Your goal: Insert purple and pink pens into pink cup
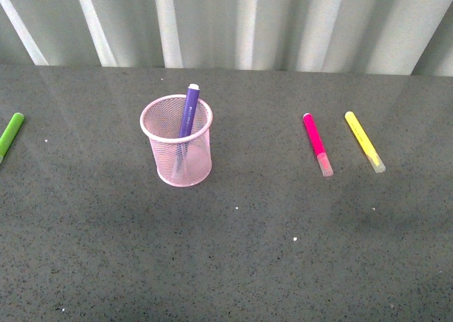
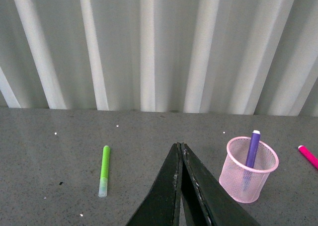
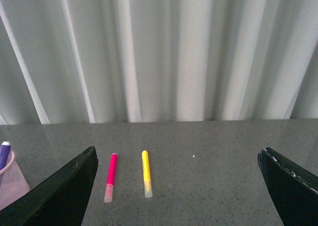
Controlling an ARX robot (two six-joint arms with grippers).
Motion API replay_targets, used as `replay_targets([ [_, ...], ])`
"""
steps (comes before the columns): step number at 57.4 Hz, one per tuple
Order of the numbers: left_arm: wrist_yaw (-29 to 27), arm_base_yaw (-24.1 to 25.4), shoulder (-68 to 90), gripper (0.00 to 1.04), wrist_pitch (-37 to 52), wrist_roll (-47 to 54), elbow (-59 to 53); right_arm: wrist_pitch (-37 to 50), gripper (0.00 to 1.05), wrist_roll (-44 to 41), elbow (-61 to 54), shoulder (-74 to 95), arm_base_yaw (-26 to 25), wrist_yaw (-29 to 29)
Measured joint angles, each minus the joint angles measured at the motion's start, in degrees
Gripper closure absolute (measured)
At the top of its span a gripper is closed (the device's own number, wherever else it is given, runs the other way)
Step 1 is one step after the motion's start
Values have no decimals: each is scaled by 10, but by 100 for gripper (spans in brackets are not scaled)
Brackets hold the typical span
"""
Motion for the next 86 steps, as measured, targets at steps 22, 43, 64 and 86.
replay_targets([
  [22, 0, 0, 0, 35, 0, 0, 0, 0, 7, 0, 0, 0, 0, 0],
  [43, 0, 0, 0, 7, 0, 1, 0, 191, 7, 103, 151, 539, -124, -20],
  [64, 0, 0, 0, 7, 0, 1, 0, 84, 7, 23, 463, 973, -25, -8],
  [86, 0, 0, 0, 7, 0, 1, 0, -16, 7, 45, 674, 1181, 63, -14],
])
